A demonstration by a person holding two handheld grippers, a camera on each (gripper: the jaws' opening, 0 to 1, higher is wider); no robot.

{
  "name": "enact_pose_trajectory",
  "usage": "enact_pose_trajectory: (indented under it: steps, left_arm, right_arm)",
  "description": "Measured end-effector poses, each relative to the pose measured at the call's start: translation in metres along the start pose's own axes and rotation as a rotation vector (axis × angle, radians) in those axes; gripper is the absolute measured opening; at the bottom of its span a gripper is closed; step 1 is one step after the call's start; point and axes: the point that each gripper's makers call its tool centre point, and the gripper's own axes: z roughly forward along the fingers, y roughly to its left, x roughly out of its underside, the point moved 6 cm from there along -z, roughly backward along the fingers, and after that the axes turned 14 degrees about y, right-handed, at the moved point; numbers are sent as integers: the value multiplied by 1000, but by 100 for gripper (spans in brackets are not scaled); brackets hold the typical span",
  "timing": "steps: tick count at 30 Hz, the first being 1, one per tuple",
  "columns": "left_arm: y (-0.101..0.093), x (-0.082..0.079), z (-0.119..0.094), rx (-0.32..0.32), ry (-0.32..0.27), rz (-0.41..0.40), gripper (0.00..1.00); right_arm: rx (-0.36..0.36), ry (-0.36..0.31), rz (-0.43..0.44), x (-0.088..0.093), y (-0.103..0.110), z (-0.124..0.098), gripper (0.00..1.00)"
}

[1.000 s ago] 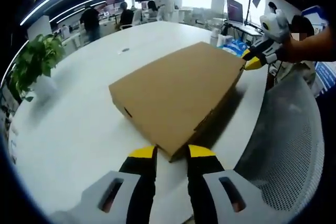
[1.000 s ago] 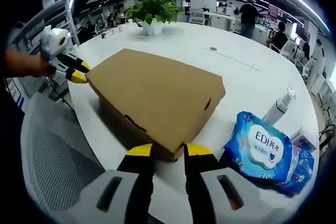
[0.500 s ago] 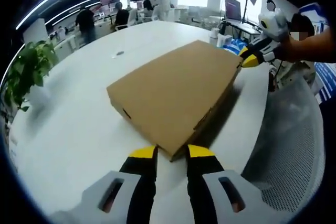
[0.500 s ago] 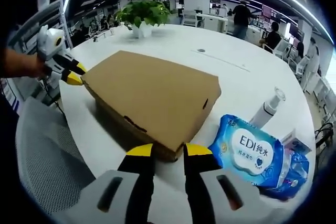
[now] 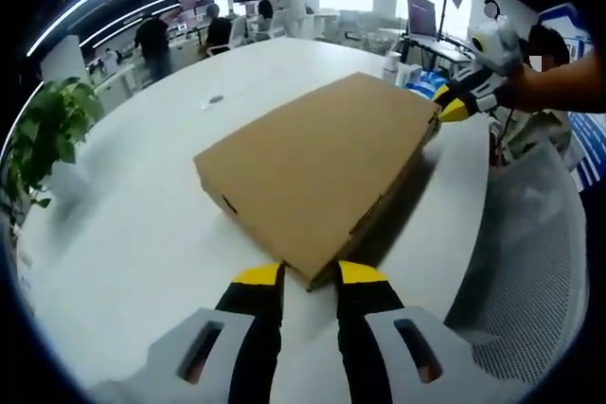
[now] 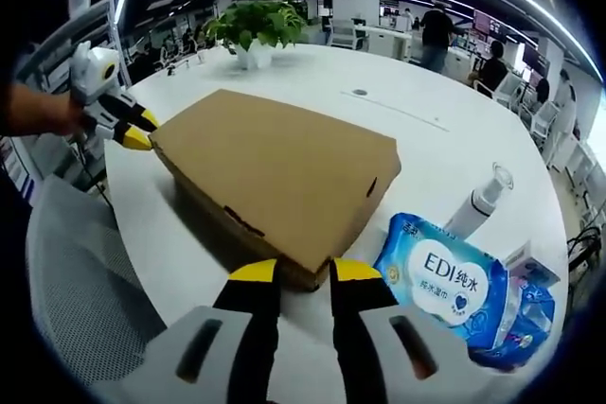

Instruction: Operate the shoe box by opening the lid, removing the specified soft item, and placing it in the target area until the item is outside and the box remains undamaged.

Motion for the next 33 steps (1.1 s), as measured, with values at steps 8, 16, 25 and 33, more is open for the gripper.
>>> enact_pose_trajectory:
  steps: [8,16,25,33]
  left_arm:
    - [-3,3,-6,-13,-15,-3,26]
    - [-8,6,-22,-24,-52,-34,38]
    - [-16,14,-38,-29,-79,-56,51]
    - [-23,21,-52,-20,-111,-52,55]
  right_arm:
    - [3,7,16,3,-1,-2,19]
    - [37,-7,45,14,1,-17,31]
    - [130,-23,96,33,-5,-46,53]
    - [225,-47,172,53,-5,-79,77]
